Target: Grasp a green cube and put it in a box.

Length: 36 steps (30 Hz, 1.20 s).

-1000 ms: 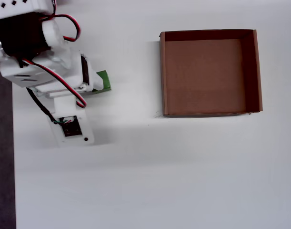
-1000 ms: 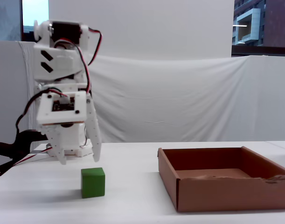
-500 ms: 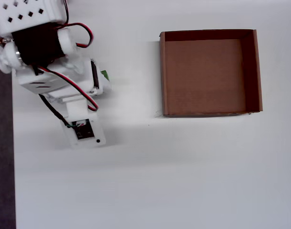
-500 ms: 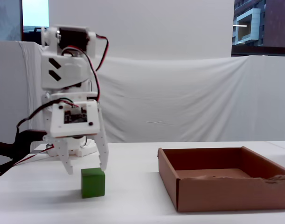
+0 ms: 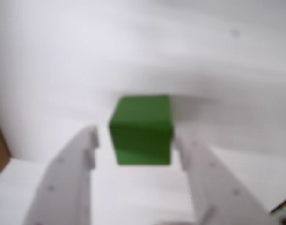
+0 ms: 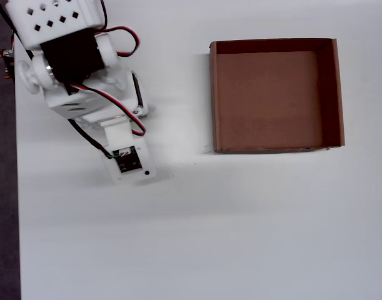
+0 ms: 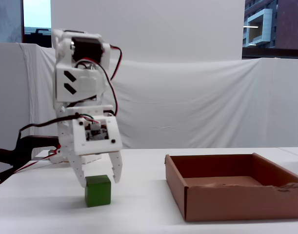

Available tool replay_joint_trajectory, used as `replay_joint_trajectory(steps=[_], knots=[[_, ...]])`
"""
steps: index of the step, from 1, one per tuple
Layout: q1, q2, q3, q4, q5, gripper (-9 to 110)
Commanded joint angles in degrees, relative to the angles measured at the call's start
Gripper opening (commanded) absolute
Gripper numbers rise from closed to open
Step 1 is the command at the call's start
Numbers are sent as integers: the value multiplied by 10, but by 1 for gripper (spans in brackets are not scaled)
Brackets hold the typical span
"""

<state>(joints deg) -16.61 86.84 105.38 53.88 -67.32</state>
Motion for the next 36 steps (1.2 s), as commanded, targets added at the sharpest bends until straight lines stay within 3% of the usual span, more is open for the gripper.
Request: replay_joint_trajectory(steps=[1,36], knots=[[-4,19,6,-8,-11,22],[-7,41,49,-39,-4,16]])
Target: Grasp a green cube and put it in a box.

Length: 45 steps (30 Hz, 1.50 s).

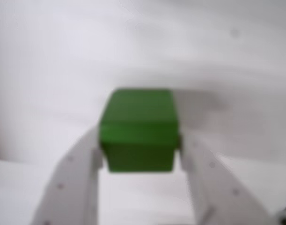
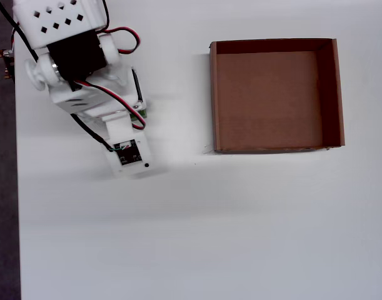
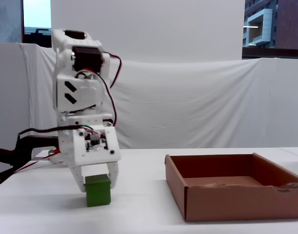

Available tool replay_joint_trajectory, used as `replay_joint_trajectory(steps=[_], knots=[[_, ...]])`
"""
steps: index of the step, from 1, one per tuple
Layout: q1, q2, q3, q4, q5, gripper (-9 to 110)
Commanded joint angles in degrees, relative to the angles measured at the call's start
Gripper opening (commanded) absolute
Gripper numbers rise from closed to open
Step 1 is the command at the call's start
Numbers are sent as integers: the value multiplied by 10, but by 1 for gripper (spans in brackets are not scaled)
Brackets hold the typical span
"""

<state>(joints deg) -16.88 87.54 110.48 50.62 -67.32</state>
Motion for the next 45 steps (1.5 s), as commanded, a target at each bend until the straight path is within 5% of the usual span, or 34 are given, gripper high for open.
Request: replay_joint_trajectory(steps=[1,22,45], knots=[[-4,35,-2,-5,-4,16],[-33,84,-35,48,21,14],[-203,138,-134,165,91,15]])
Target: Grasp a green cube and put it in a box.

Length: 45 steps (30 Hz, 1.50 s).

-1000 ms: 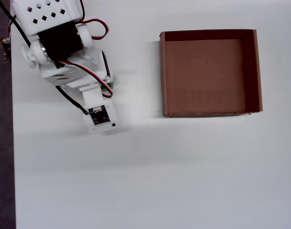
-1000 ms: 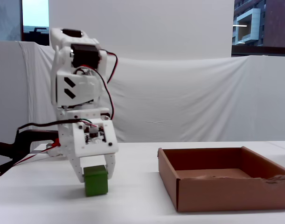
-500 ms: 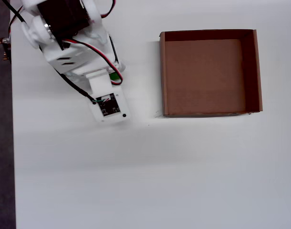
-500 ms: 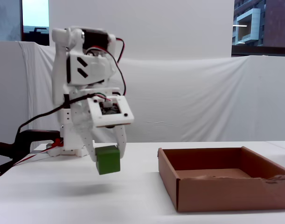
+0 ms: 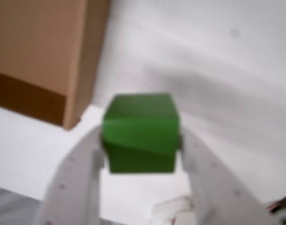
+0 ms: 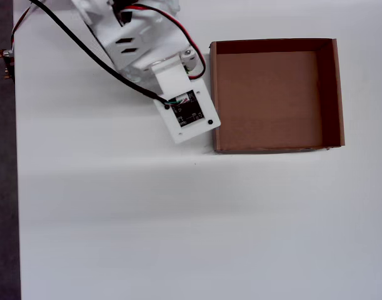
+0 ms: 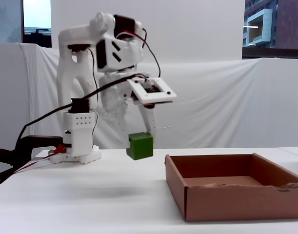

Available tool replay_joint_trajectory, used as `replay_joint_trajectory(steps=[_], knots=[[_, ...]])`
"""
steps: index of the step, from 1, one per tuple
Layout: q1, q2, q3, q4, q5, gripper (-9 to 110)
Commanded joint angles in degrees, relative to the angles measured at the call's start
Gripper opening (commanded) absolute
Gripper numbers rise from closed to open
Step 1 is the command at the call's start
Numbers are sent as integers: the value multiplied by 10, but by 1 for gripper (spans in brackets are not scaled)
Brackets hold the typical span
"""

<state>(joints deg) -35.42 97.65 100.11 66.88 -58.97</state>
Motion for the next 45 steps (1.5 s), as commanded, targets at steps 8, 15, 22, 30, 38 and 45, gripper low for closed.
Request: replay_joint_trajectory(steps=[8,15,22,30,38,45], knots=[[-87,4,-67,10,46,15],[-90,-65,-140,10,46,15],[-97,-144,-214,9,49,15],[-128,-214,-284,10,62,15],[-151,-240,-289,7,67,15],[-165,-261,-287,6,71,15]])
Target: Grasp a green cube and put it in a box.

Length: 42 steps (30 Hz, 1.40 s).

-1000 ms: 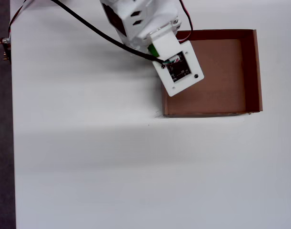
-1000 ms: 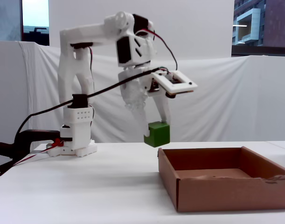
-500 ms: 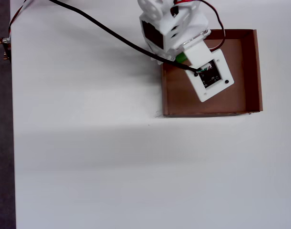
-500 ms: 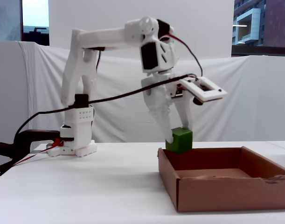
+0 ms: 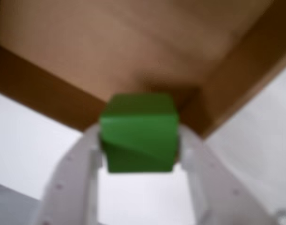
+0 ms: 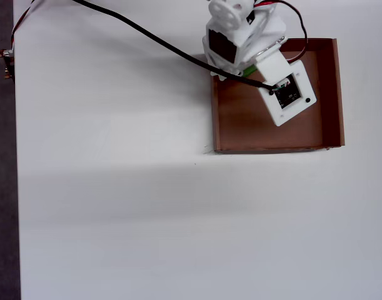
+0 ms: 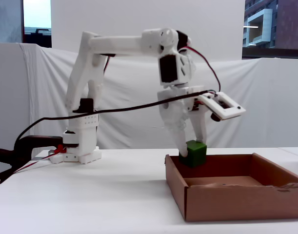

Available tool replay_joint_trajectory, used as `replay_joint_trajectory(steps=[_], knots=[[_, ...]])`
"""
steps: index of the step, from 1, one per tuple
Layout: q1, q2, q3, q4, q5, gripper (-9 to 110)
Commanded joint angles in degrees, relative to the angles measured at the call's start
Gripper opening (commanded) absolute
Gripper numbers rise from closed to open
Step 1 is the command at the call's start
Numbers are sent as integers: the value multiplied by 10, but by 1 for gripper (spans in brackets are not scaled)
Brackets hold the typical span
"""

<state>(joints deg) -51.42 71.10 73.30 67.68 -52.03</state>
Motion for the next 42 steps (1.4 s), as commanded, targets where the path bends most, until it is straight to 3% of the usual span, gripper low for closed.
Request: replay_joint_trajectory(steps=[1,28,42], knots=[[-6,1,-19,-3,2,15],[-4,-20,-25,-2,2,21],[90,193,125,4,11,21]])
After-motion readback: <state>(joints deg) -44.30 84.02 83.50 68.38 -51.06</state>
